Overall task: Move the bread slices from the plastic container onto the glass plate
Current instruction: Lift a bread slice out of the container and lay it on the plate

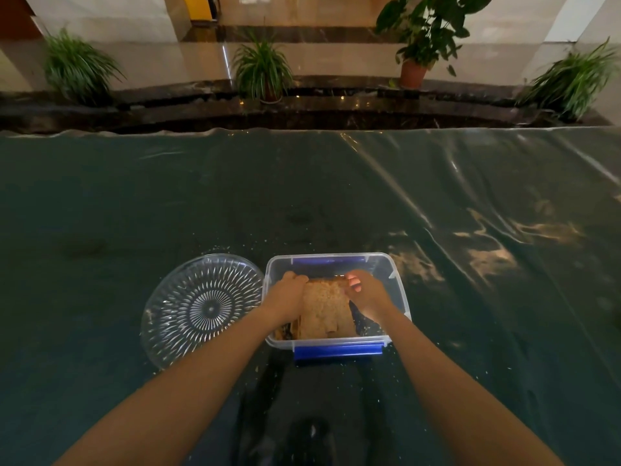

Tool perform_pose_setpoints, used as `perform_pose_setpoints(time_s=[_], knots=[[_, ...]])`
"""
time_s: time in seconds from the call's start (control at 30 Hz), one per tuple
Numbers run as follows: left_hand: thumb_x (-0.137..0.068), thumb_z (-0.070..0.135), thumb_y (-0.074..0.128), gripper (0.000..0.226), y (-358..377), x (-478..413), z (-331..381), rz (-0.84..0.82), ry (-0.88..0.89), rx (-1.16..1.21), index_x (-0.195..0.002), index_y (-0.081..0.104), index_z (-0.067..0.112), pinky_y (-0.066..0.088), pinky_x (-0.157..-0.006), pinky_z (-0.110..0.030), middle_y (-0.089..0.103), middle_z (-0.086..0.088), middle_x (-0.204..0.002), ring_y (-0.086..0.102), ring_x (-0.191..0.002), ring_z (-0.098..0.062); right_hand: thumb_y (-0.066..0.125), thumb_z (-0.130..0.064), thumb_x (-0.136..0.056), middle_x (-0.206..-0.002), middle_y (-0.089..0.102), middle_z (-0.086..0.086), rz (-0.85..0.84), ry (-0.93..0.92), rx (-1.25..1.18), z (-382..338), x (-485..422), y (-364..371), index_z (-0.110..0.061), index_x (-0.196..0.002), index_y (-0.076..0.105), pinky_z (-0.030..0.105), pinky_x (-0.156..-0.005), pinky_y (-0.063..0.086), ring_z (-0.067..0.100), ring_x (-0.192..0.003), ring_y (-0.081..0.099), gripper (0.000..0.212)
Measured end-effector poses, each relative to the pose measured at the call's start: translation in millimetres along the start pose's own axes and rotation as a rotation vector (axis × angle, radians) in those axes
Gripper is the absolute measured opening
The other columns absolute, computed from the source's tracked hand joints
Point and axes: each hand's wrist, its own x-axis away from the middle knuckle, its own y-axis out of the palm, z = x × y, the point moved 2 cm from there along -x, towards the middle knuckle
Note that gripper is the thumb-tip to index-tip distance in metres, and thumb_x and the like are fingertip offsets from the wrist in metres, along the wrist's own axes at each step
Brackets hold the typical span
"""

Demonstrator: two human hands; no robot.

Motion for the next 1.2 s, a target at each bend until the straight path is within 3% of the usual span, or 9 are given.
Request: perform_pose_setpoints(time_s=[0.1,0.27,0.63,0.73,0.87,0.93,1.03,1.13,1.2], knots=[[-0.093,0.02,0.047,0.036,-6.9,1.7,0.8,0.026,0.014,0.056,-0.128,0.05,0.019,0.041,-0.104,-0.034,0.046,-0.008,-0.135,0.051,-0.121,-0.023,0.057,-0.019,-0.089,-0.122,0.061,0.013,0.02,-0.042,-0.071,1.0,1.0,-2.9,-0.011,-0.12,0.053,0.027,-0.09,0.051,0.025,-0.106,0.06,0.032],[-0.091,0.015,0.051,0.036,-15.8,5.8,-1.1,0.008,0.027,0.193,-0.126,0.053,0.018,0.041,-0.104,-0.034,0.047,-0.009,-0.133,0.05,-0.121,-0.024,0.061,-0.016,-0.086,-0.125,0.059,0.011,-0.042,-0.107,-0.028,4.8,2.5,-12.6,-0.015,-0.122,0.055,0.024,-0.08,0.049,0.016,-0.096,0.056,0.036],[-0.086,0.018,0.061,0.039,-42.3,23.8,-13.9,0.074,0.043,0.408,-0.124,0.058,0.015,0.048,-0.095,-0.03,0.063,-0.006,-0.124,0.059,-0.114,-0.02,0.07,-0.017,-0.08,-0.099,0.062,0.002,-0.065,-0.215,-0.007,-26.6,15.8,-39.5,-0.012,-0.108,0.058,0.023,-0.079,0.048,0.022,-0.096,0.062,0.031],[-0.082,0.016,0.066,0.037,-61.8,28.7,-18.1,0.142,0.063,0.538,-0.118,0.062,0.015,0.05,-0.088,-0.026,0.067,-0.004,-0.112,0.062,-0.107,-0.019,0.072,-0.014,-0.077,-0.101,0.066,0.006,-0.023,-0.275,-0.022,-51.8,16.3,-50.9,-0.011,-0.105,0.06,0.026,-0.082,0.05,0.02,-0.094,0.063,0.03],[-0.079,0.012,0.071,0.041,-92.6,35.9,-26.1,0.25,0.069,0.648,-0.119,0.062,0.008,0.053,-0.088,-0.03,0.067,-0.01,-0.109,0.062,-0.095,-0.02,0.072,-0.005,-0.076,-0.094,0.064,0.015,0.019,-0.351,-0.127,-88.6,16.2,-56.6,-0.004,-0.104,0.06,0.016,-0.074,0.05,0.02,-0.086,0.061,0.031],[-0.078,0.013,0.072,0.042,-107.7,39.9,-33.4,0.31,0.073,0.67,-0.119,0.062,0.008,0.052,-0.079,-0.023,0.066,-0.006,-0.104,0.06,-0.091,-0.015,0.072,-0.007,-0.076,-0.097,0.064,0.016,0.037,-0.378,-0.143,-105.7,15.5,-54.1,-0.005,-0.107,0.06,0.022,-0.079,0.05,0.02,-0.087,0.059,0.033],[-0.078,0.008,0.072,0.041,-129.9,47.5,-51.5,0.389,0.082,0.706,-0.117,0.063,0.006,0.048,-0.071,-0.012,0.067,-0.008,-0.104,0.06,-0.088,-0.013,0.072,-0.006,-0.076,-0.094,0.061,0.006,0.057,-0.433,-0.163,-132.2,14.2,-43.3,-0.006,-0.107,0.06,0.013,-0.074,0.045,0.015,-0.086,0.056,0.034],[-0.079,0.005,0.071,0.041,-148.4,54.5,-75.3,0.433,0.059,0.748,-0.119,0.061,0.005,0.05,-0.075,-0.013,0.067,-0.011,-0.109,0.061,-0.092,-0.015,0.072,-0.006,-0.075,-0.091,0.062,0.001,0.027,-0.472,-0.181,-156.0,11.3,-25.7,-0.009,-0.105,0.06,0.018,-0.075,0.048,0.01,-0.078,0.059,0.032],[-0.079,0.004,0.07,0.042,-156.8,59.1,-92.8,0.454,0.025,0.774,-0.119,0.061,0.004,0.052,-0.083,-0.023,0.067,-0.014,-0.112,0.062,-0.096,-0.017,0.072,-0.007,-0.075,-0.087,0.063,-0.002,-0.018,-0.47,-0.201,-169.2,8.2,-10.9,-0.014,-0.099,0.059,0.021,-0.076,0.052,0.007,-0.075,0.061,0.028]])
